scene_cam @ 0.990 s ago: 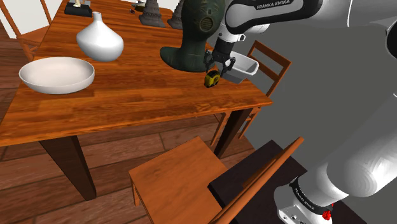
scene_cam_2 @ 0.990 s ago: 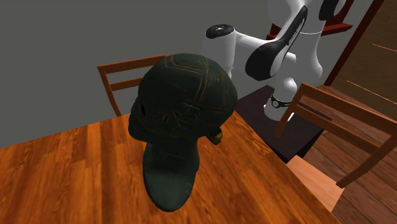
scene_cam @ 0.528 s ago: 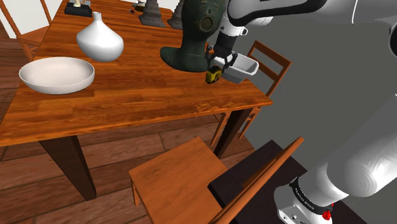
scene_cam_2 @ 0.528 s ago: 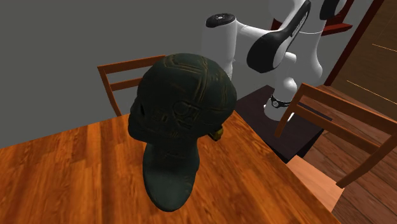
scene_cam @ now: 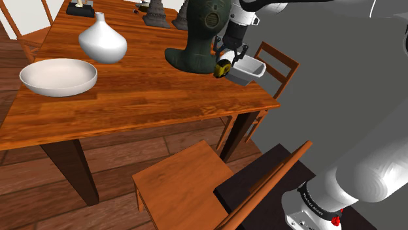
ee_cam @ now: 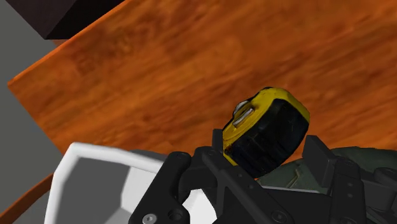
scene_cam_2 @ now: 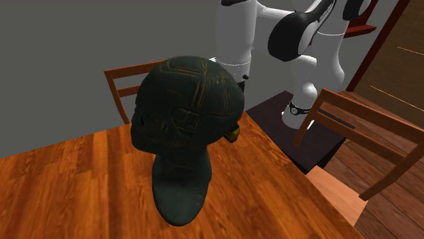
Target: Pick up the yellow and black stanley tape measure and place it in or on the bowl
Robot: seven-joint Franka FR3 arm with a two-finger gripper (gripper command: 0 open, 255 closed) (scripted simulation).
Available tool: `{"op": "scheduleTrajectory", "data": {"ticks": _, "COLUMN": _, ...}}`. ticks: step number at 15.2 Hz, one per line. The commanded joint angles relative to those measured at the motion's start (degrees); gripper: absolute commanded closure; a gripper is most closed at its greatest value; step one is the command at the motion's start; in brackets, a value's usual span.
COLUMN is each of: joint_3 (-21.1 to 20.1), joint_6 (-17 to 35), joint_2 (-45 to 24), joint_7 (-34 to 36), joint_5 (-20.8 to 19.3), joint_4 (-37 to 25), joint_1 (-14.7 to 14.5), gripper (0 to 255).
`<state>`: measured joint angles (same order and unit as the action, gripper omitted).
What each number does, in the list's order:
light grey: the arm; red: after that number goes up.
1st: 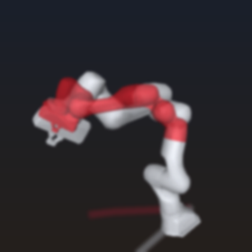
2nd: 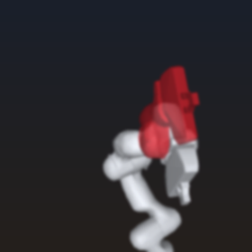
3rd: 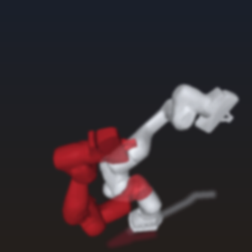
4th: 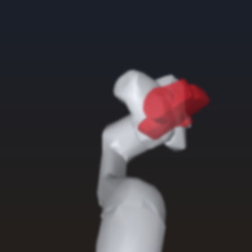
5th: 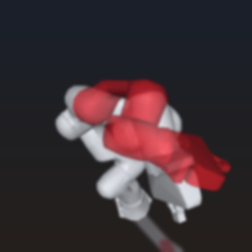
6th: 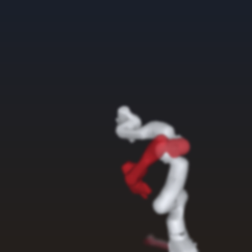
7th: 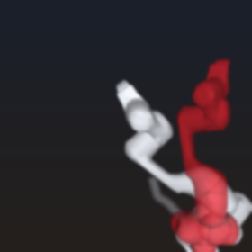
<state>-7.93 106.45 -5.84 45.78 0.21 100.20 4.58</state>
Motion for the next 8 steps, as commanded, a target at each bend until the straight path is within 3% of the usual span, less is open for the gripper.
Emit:
{"op": "scheduleTrajectory", "data": {"ticks": 1, "joint_3": -0.01, "joint_6": -1.56, "joint_2": -0.05, "joint_7": 0.02, "joint_5": -0.01, "joint_4": -1.67, "joint_1": -0.01, "gripper": 255}}
{"op": "scheduleTrajectory", "data": {"ticks": 8, "joint_3": -0.03, "joint_6": -6.97, "joint_2": -0.11, "joint_7": 0.1, "joint_5": -0.03, "joint_4": -7.14, "joint_1": -0.04, "gripper": 255}}
